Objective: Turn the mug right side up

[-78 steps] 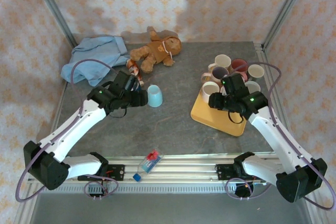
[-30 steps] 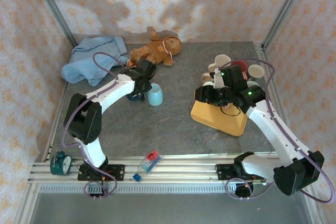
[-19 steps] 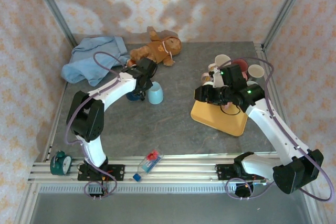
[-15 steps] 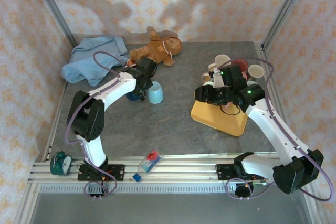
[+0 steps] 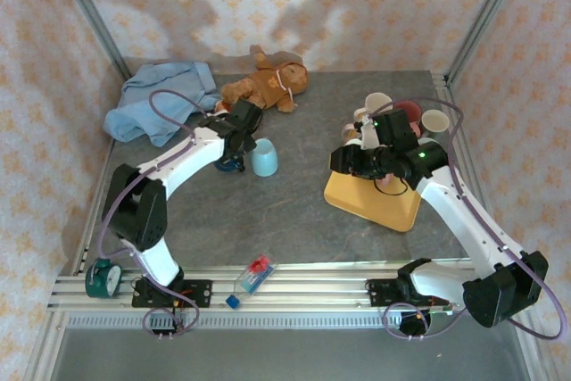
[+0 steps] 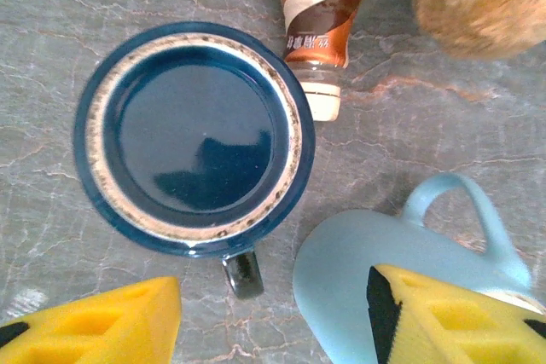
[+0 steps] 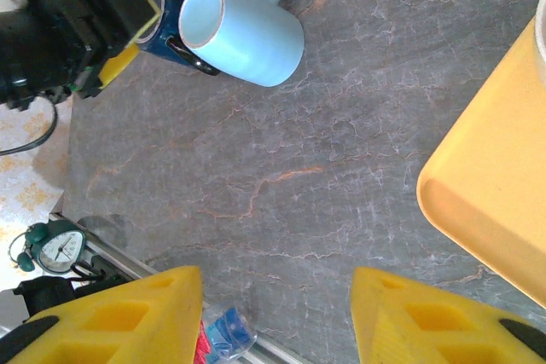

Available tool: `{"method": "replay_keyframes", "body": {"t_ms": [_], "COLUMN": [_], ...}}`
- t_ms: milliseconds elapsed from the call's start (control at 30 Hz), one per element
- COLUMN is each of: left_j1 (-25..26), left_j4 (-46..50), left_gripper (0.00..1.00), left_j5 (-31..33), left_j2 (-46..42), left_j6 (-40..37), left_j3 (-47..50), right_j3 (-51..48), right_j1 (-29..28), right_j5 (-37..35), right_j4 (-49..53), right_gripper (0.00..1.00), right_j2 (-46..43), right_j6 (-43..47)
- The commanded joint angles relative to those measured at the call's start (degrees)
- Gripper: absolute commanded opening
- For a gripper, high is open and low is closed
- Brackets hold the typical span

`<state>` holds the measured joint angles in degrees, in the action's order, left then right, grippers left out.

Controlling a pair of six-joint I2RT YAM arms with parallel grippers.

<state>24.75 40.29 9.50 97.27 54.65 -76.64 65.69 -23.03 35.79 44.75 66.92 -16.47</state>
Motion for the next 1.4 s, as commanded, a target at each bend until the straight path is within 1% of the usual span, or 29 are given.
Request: {"method": "replay_keyframes", "body": {"t_ms": [0,167,367,667,967,1367], "left_j1": [0.36,0.86,1.15,1.16,0.38,-1.07], "left_j4": [1.93,1.71,2.82,1.77,1.28,0.81], "left_gripper": [0.59,0.51,0.46,0.36,0.33,0.31], "left_j5": [2.70,1.04,0.26,0.47,-0.34,-0.19], "left_j2": [-3.31,-1.67,1.96,5.20,8.14,8.81], "left_j6": [1.51,2.34,2.32,2.64,2.06,0.99], "left_j3": [0.91,0.80,-0.93,-1.03,-1.73,-1.02], "right_j3": [0.54,0.75,0.84,0.32,0.40,1.22], "right_j1": [0.20,0.25,0.21,0.25,0.25,0.25], "right_j5": [-0.72,-0.72,-1.05,-1.25,-1.68,-1.25], "right_j4": [0.07,0.06,0.43,0.68,1.41,1.21], "right_gripper": [0.49,0.49,0.49,0.49,0.49,0.49], "right_j2": [-0.75,-0.49,-0.88,-1.40,-1.79,-1.05], "right_j6": [-0.38,-0.82,-1.04,-0.90,-0.22,-0.58]}}
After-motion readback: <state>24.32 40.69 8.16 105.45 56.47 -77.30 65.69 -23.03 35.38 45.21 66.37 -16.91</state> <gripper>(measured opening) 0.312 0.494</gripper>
